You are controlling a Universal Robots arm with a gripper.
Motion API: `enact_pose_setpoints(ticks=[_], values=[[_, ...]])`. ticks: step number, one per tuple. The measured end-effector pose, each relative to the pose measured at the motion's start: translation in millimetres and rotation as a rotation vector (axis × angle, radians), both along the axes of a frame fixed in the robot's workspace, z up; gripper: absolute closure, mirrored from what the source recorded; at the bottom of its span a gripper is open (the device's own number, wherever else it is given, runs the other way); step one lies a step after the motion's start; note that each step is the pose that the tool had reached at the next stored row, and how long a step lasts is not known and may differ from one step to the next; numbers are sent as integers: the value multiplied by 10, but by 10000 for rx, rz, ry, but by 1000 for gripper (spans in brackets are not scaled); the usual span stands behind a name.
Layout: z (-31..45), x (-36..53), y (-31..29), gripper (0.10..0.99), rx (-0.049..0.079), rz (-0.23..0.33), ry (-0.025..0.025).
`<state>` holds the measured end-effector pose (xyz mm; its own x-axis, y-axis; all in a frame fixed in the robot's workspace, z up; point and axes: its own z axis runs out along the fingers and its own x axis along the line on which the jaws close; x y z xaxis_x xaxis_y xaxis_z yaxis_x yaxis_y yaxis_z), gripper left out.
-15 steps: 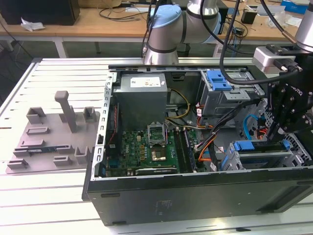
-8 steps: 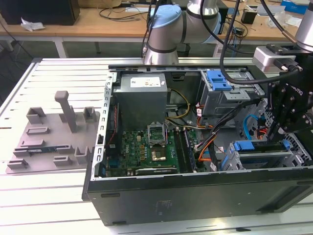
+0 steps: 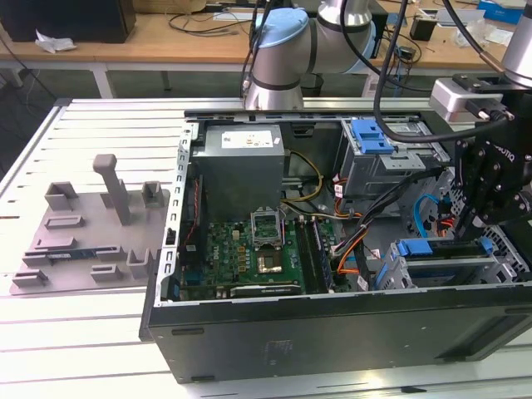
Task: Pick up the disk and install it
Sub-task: 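Insert the first disk wire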
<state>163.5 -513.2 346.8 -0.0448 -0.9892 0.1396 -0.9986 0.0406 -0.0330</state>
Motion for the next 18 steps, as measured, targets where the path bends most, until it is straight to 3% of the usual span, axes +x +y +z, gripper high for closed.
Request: enact_pose_setpoints(ticks=[18], values=[[-60, 0, 5, 918, 0, 164, 0]])
